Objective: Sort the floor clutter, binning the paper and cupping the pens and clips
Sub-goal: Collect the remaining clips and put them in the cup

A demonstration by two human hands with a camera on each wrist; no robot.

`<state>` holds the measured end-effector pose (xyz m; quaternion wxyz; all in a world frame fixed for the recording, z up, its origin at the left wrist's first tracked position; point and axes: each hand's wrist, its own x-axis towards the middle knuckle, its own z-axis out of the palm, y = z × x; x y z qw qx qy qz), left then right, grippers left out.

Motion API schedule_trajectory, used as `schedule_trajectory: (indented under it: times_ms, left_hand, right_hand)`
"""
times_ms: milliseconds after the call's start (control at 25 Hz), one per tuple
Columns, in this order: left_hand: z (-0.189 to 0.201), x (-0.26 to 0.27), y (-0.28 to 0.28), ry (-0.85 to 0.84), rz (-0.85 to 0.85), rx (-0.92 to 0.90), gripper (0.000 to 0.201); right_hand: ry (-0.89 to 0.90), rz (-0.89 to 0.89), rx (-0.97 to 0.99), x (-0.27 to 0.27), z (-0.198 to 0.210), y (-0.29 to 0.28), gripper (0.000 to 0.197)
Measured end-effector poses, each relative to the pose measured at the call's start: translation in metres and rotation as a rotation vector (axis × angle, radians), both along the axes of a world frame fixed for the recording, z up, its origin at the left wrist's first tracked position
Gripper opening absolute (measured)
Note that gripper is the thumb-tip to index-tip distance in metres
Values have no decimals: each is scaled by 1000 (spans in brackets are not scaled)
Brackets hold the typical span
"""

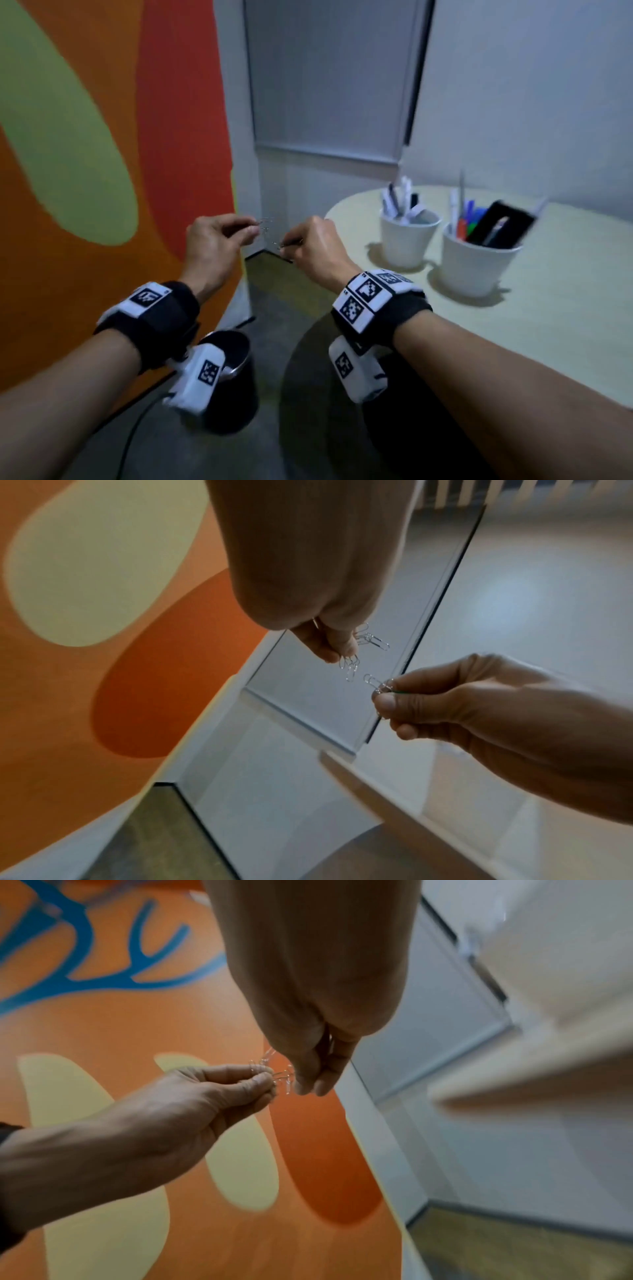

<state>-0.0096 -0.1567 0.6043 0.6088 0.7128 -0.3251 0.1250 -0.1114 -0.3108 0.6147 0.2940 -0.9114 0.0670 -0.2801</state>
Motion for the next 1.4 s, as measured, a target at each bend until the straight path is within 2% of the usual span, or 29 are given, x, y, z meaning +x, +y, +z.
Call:
schedule_trajectory:
  times_ms: [200,320,400,600,720,880,1000,1080,1200,1400]
  left_hand:
    - [67,-58,-78,53,-139,-133,11]
    - [83,-83,-132,49,-189,-108,11]
    - [85,-92,-160,61,-217,-55,10]
    - [81,-96,-214,-3,-182,174,9]
    - [79,-91,-228,-107,-139,367,9]
    - [75,-81,-235,-104,-219,590,13]
    - [76,-79,-235,-73,-292,613,29]
    - [80,-79,-233,-94,-310,613,34]
    - [83,-78,-230,-116,-292,574,31]
    - [84,-74,-215,-92,-233,436,20]
  right_hand:
    - [39,-133,-38,-70,93,-67,2]
    - [105,-241,-121,-100,128,-107,5]
    - [161,-299,-98,-106,137,-128,8]
    - [316,-370,-102,-93,125,-164,14]
    - [330,-385,-112,-78,111,-169,23]
    - [389,-406,-173,-70,102,-167,22]
    - [381,-413,-171,-69,102,-170,28]
    - [365,-397,-164,-69,105,-173,20]
    - [371,-400,-154,-72,109,-178,20]
    - [275,-369,-129,-69,121,-167,13]
